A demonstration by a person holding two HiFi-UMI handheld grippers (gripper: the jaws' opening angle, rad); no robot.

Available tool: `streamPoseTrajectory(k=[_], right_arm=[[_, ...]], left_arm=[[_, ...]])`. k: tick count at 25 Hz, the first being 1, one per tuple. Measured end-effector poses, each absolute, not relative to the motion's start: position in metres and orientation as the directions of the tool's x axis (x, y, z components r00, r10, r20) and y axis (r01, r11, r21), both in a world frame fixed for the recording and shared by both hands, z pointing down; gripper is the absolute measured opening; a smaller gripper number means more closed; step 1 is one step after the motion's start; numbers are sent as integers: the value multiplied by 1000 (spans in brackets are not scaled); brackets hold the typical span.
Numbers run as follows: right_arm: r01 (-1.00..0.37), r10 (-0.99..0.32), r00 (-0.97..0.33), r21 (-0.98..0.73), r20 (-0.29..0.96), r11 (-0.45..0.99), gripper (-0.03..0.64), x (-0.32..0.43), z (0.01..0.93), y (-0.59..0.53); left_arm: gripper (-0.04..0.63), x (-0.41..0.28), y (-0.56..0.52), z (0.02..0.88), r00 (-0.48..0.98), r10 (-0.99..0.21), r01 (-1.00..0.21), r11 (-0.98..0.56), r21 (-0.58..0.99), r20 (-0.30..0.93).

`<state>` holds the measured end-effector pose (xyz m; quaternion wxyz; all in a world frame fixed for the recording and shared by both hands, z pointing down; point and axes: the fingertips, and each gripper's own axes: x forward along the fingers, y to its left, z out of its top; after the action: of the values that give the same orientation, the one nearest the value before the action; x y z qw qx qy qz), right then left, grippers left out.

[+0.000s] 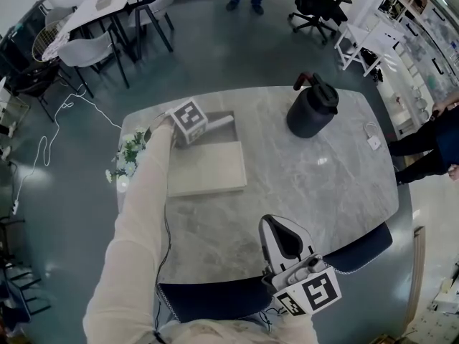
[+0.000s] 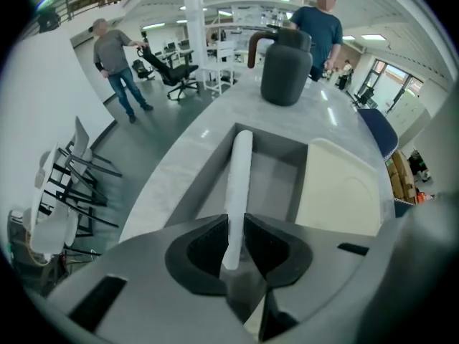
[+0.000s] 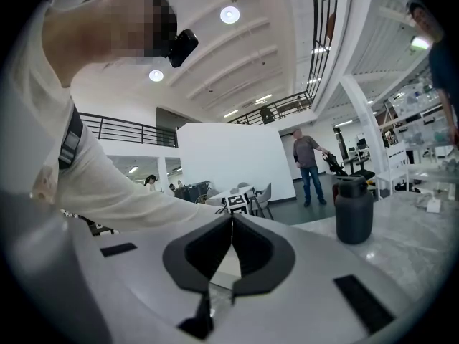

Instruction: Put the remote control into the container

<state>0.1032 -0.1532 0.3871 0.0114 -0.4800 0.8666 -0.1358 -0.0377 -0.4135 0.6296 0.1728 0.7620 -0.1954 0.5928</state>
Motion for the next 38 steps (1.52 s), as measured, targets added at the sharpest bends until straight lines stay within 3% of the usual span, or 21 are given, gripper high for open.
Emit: streamPoseTrajectory(k=[5, 9, 10, 12, 19, 22, 26, 33, 38], right_arm=[[-831, -836, -536, -247, 118, 499, 17, 104, 390, -155], [-830, -834, -538, -249, 119, 500, 17, 101, 392, -158], [-829, -834, -539, -248, 119, 501, 17, 100, 392, -158], [-828, -832, -541, -247, 120, 503, 17, 100, 392, -159], [-833, -837, -534, -247, 123, 495, 17, 103, 393, -159], [-833, -837, -535, -241, 118, 498, 17, 102, 390, -158], [-829, -833, -543, -230, 109, 510, 17, 98, 381, -154], [-817, -822, -565, -191, 79, 543, 17, 82, 355, -138], [-806, -810, -584, -159, 56, 570, 17, 68, 335, -120]], left_arm=[[69, -42, -433, 630, 175, -213, -472, -875, -108, 961], [65, -42, -427, 639, 91, -225, -264, -945, -194, 970], [12, -44, -424, 642, 54, -219, -218, -955, -202, 974], [12, -47, -419, 652, -11, -211, -168, -963, -210, 977], [12, -49, -421, 659, -10, -234, -176, -957, -232, 972], [12, -37, -427, 637, 82, -292, -217, -938, -269, 953], [12, -2, -412, 585, 345, -367, -334, -908, -252, 864], [12, 34, -327, 464, 716, -449, -474, -875, -100, 535], [12, 28, -241, 383, 826, -462, -491, -871, 10, 322]])
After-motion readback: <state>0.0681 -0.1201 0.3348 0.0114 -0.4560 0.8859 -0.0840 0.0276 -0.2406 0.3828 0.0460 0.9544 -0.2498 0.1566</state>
